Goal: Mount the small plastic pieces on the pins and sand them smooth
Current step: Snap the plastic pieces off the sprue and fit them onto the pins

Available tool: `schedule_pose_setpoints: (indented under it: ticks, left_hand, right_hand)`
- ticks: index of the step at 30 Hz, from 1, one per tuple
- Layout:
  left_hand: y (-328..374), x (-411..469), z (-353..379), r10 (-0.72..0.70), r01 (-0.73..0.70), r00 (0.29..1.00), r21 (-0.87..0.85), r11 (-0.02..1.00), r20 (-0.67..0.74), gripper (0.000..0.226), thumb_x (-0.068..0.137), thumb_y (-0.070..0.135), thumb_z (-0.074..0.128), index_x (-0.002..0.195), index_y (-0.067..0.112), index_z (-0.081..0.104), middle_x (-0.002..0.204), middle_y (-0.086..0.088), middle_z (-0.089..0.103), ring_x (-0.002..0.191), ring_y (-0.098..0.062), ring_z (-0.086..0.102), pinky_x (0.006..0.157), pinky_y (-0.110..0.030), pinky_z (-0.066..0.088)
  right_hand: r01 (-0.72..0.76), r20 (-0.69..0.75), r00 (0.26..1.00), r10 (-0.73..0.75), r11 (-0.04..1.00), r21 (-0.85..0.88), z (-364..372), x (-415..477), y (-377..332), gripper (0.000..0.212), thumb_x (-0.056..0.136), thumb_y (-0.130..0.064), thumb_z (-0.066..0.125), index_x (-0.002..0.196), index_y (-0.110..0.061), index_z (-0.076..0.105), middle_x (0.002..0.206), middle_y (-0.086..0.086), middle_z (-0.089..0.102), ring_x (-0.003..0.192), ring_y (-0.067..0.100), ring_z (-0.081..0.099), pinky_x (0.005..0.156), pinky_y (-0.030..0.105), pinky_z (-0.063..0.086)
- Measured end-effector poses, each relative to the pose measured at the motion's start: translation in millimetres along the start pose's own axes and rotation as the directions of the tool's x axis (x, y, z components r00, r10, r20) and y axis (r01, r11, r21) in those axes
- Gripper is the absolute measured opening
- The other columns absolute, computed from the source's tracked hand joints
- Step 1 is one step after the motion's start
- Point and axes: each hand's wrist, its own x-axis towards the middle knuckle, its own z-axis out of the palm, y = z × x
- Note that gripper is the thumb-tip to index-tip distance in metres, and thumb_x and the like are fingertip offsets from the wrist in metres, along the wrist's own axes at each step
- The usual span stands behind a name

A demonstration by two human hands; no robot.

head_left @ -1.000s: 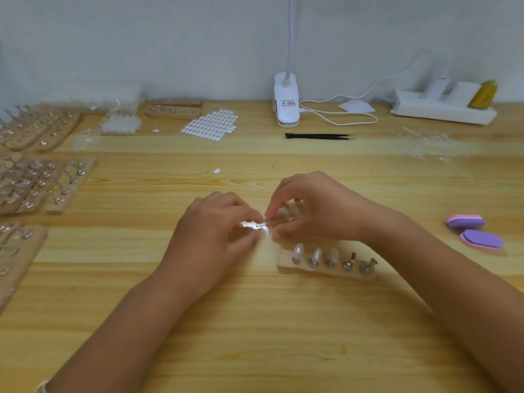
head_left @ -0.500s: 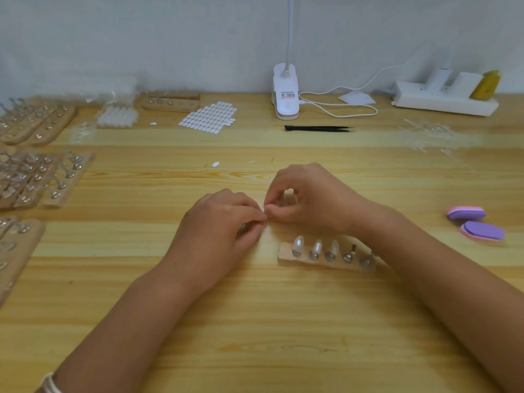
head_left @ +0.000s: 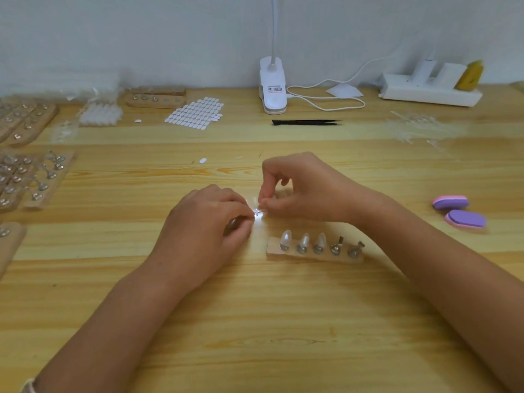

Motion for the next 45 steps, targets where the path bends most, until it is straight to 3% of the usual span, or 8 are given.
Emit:
schedule_pose_setpoints:
  ticks: [4, 8, 12, 15, 22, 30, 35, 45]
  left_hand:
    - [1.5, -1.8, 0.1, -0.019, 0.019, 1.000, -0.029, 0.999, -0.009, 0.008, 0.083, 0.016, 0.073, 0.089, 0.017, 0.078, 0.092, 0.009, 0.070, 0.089, -0.017, 0.061, 0.075, -0.037, 0.051]
    - [2.2, -3.3, 1.1, -0.014, 0.014, 1.000, -0.024, 1.000, -0.018, 0.006, 0.086, 0.018, 0.071, 0.088, 0.018, 0.077, 0.091, 0.010, 0.069, 0.087, -0.017, 0.060, 0.072, -0.037, 0.052]
    - [3.1, -3.2, 1.7, -0.005, 0.005, 1.000, -0.009, 1.000, -0.015, 0.019, 0.084, 0.028, 0.060, 0.087, 0.018, 0.076, 0.091, 0.009, 0.068, 0.087, -0.018, 0.061, 0.071, -0.038, 0.052]
    - [3.1, -3.7, 2.2, -0.013, 0.012, 1.000, -0.019, 1.000, -0.016, 0.014, 0.086, 0.026, 0.065, 0.088, 0.018, 0.076, 0.091, 0.010, 0.068, 0.088, -0.017, 0.060, 0.071, -0.039, 0.053]
    - [1.5, -5.0, 2.6, -0.013, 0.012, 1.000, -0.023, 1.000, -0.014, 0.012, 0.086, 0.024, 0.066, 0.090, 0.018, 0.076, 0.092, 0.010, 0.068, 0.089, -0.017, 0.060, 0.072, -0.039, 0.053]
    - [1.9, -4.6, 3.0, -0.023, 0.023, 1.000, -0.025, 0.999, -0.010, 0.007, 0.085, 0.019, 0.072, 0.091, 0.018, 0.076, 0.093, 0.010, 0.068, 0.091, -0.017, 0.059, 0.074, -0.041, 0.052]
    - [2.2, -4.0, 2.6, -0.022, 0.022, 1.000, -0.030, 0.999, 0.000, 0.022, 0.084, 0.031, 0.059, 0.091, 0.019, 0.076, 0.093, 0.011, 0.067, 0.091, -0.016, 0.059, 0.074, -0.039, 0.052]
    - [1.0, -4.8, 2.2, -0.024, 0.025, 1.000, -0.023, 0.999, 0.008, 0.008, 0.087, 0.020, 0.071, 0.094, 0.018, 0.075, 0.095, 0.010, 0.067, 0.092, -0.016, 0.059, 0.075, -0.040, 0.052]
  right_hand:
    - [-0.018, -0.132, 0.991, 0.032, 0.995, 0.103, -18.5, -10.3, -3.6, 0.014, 0.084, -0.005, 0.077, 0.078, -0.004, 0.064, 0.086, -0.004, 0.076, 0.085, 0.007, 0.067, 0.083, 0.034, 0.052]
    - [0.024, -0.196, 0.981, 0.005, 0.989, 0.145, -36.5, -44.9, -1.0, 0.017, 0.081, -0.019, 0.082, 0.083, -0.008, 0.070, 0.084, -0.008, 0.075, 0.084, 0.008, 0.070, 0.080, 0.027, 0.055]
    - [0.036, -0.257, 0.966, -0.019, 0.997, 0.063, -30.3, -95.2, 8.8, 0.020, 0.077, -0.037, 0.076, 0.088, -0.020, 0.074, 0.091, -0.015, 0.072, 0.088, 0.007, 0.066, 0.080, 0.009, 0.044]
    - [0.002, -0.317, 0.948, 0.025, 0.997, 0.082, -16.4, -120.8, 19.5, 0.021, 0.075, -0.032, 0.081, 0.091, -0.025, 0.072, 0.096, -0.020, 0.069, 0.091, 0.005, 0.062, 0.080, 0.006, 0.039]
    - [0.014, -0.423, 0.906, 0.003, 0.999, 0.038, -0.3, -128.3, 23.5, 0.022, 0.079, -0.034, 0.079, 0.097, -0.028, 0.069, 0.101, -0.019, 0.068, 0.096, 0.010, 0.064, 0.085, 0.021, 0.046]
    - [0.057, -0.429, 0.902, -0.047, 0.998, 0.011, 6.5, -124.9, 23.0, 0.021, 0.079, -0.026, 0.079, 0.098, -0.024, 0.069, 0.099, -0.020, 0.068, 0.096, 0.007, 0.065, 0.087, 0.016, 0.044]
    - [0.059, -0.432, 0.900, -0.055, 0.998, -0.003, 6.3, -123.8, 23.7, 0.022, 0.080, -0.027, 0.078, 0.100, -0.028, 0.068, 0.101, -0.023, 0.066, 0.098, 0.007, 0.064, 0.085, 0.022, 0.047]
    - [0.060, -0.406, 0.911, -0.078, 0.997, -0.058, 6.8, -124.0, 23.2, 0.021, 0.081, -0.025, 0.077, 0.100, -0.020, 0.071, 0.100, -0.018, 0.067, 0.097, 0.008, 0.065, 0.088, 0.031, 0.049]
